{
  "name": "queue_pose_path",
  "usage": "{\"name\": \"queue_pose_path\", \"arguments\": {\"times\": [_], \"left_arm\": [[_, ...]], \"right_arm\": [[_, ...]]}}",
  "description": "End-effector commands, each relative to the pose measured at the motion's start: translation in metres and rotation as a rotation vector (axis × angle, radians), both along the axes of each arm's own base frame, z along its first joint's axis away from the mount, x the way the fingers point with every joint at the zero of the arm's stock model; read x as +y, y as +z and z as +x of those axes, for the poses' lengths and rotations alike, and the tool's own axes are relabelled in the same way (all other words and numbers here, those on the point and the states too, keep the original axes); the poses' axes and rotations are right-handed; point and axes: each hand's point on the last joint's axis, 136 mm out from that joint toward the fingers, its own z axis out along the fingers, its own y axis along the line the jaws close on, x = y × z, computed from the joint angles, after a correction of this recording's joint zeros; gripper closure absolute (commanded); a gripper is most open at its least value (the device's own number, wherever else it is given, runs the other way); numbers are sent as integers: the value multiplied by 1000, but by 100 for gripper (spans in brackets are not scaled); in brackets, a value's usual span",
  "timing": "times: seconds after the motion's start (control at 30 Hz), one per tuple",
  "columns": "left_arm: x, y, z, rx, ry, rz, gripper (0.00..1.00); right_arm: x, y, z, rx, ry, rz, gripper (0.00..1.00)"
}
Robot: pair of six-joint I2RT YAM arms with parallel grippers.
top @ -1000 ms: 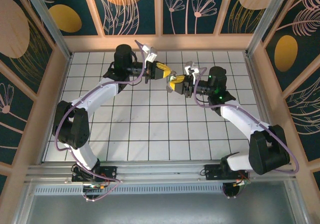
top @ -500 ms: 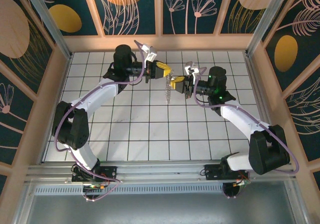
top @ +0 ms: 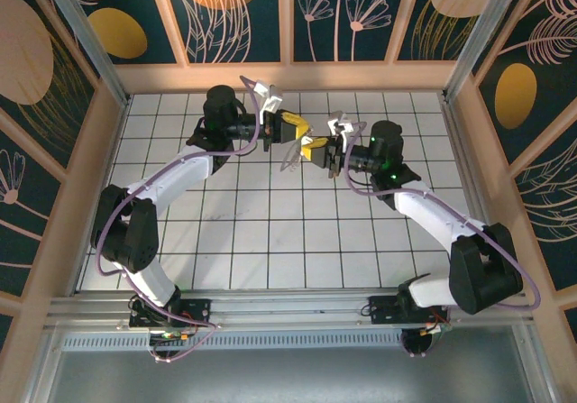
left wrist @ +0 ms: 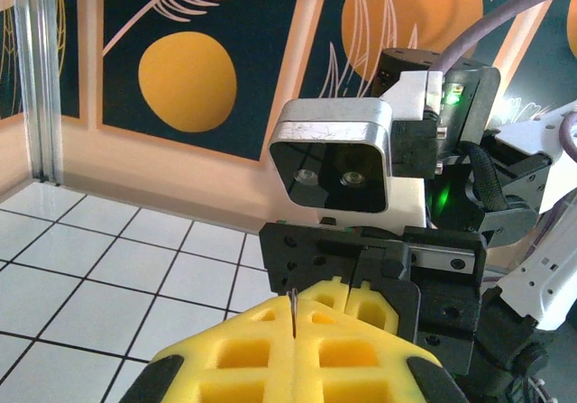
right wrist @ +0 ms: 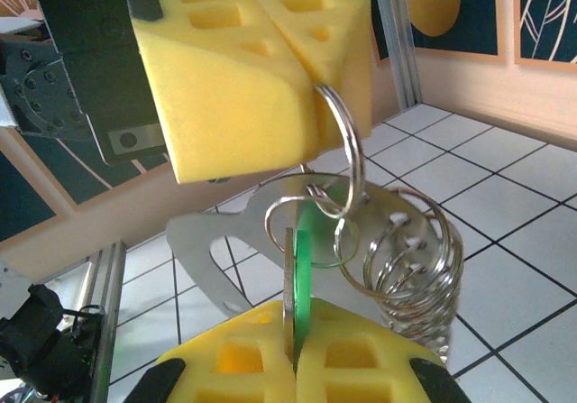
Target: Put the keys on the keyring
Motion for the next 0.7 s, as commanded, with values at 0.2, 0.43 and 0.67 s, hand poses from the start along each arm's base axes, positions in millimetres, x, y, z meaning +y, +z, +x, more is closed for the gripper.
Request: {"name": "queue_pose_path", "arguments": {"times": [0.2,0.43,0.67], "left_arm": [[0,23,-15,-76,-22,-45,100],[-2,25,-17,-80,-25,-54,100],[-5,22,-19,-72,-29,-60,100]], "right_arm": [[5,14,10,-35,-35,7,100],[9,14,21,-24,-42,10,100],[11,25,24,-42,-39,31,100]]}}
